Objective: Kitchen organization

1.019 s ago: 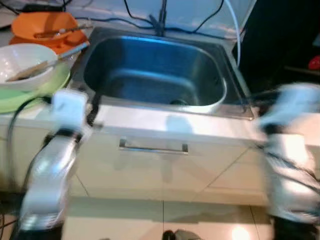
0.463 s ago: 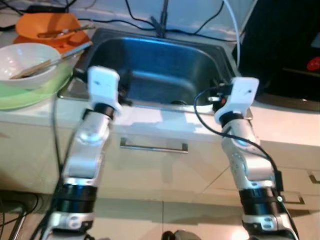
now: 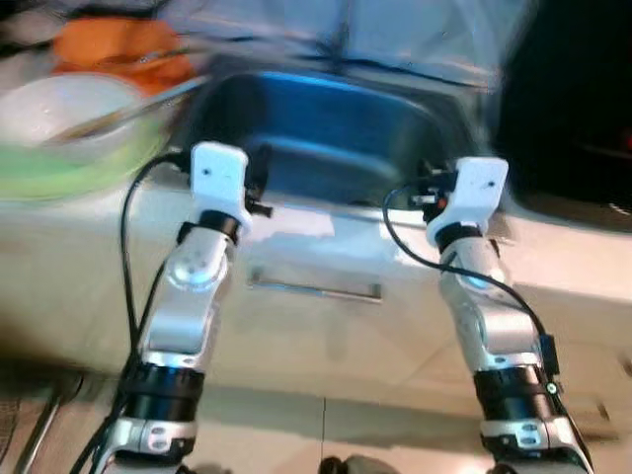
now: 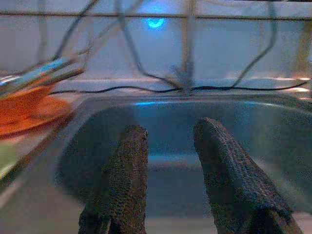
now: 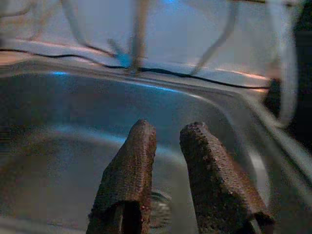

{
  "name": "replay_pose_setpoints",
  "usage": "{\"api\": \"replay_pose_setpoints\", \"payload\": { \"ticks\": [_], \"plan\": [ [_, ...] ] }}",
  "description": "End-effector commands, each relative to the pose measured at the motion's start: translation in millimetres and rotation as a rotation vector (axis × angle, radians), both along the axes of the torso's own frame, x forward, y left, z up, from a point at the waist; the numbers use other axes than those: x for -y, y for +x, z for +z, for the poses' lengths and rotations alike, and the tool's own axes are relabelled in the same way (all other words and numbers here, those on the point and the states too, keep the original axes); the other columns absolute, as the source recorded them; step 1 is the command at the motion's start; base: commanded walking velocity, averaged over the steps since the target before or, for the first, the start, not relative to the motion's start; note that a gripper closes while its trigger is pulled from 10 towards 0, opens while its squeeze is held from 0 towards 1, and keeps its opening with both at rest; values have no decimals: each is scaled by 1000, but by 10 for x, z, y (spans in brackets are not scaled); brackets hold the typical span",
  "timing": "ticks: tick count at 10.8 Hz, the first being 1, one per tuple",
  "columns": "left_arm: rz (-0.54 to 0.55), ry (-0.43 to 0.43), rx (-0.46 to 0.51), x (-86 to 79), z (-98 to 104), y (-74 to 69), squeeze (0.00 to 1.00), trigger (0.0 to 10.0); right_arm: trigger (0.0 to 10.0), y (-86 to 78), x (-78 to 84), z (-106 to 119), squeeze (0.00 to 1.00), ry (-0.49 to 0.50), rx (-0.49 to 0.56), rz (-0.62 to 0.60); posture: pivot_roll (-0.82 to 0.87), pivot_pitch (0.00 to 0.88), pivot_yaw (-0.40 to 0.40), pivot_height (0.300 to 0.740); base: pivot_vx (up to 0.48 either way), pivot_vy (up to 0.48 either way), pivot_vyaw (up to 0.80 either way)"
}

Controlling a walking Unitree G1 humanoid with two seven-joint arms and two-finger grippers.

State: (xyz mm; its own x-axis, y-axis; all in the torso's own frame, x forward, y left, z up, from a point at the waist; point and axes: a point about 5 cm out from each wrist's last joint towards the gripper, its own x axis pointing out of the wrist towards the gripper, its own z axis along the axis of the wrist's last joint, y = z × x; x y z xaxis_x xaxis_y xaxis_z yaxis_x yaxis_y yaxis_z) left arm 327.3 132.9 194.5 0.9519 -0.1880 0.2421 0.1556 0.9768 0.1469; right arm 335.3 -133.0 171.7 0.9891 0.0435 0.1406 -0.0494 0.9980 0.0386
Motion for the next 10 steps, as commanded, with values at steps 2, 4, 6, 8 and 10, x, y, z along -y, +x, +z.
{"api": "replay_pose_setpoints", "payload": {
  "ticks": [2, 4, 6, 8, 10],
  "plan": [
    [-12, 8, -14, 9, -52, -15, 0, 10000, 10000, 9, 50, -4, 0, 1, 12, -15, -57, 39, -129, 740, 0, 0, 800],
    [-10, 11, -18, -1, -63, -19, 0, 10000, 10000, 9, 73, -12, 0, 2, 9, -23, -57, 36, -127, 740, 0, 0, 800],
    [-25, 14, -22, 23, -75, -26, 0, 10000, 10000, 14, 103, -26, 0, 16, 3, -35, -57, 36, -126, 740, 0, 0, 225],
    [-30, 4, -23, 28, -78, -31, 0, 10000, 10000, 15, 110, -31, 0, 17, 1, -31, -58, 39, -127, 740, 0, 0, 0],
    [-31, -5, -28, 26, -83, -33, 0, 10000, 10000, 19, 100, -35, 0, 18, -2, -25, -58, 40, -127, 740, 0, 0, 0]
  ]
}}
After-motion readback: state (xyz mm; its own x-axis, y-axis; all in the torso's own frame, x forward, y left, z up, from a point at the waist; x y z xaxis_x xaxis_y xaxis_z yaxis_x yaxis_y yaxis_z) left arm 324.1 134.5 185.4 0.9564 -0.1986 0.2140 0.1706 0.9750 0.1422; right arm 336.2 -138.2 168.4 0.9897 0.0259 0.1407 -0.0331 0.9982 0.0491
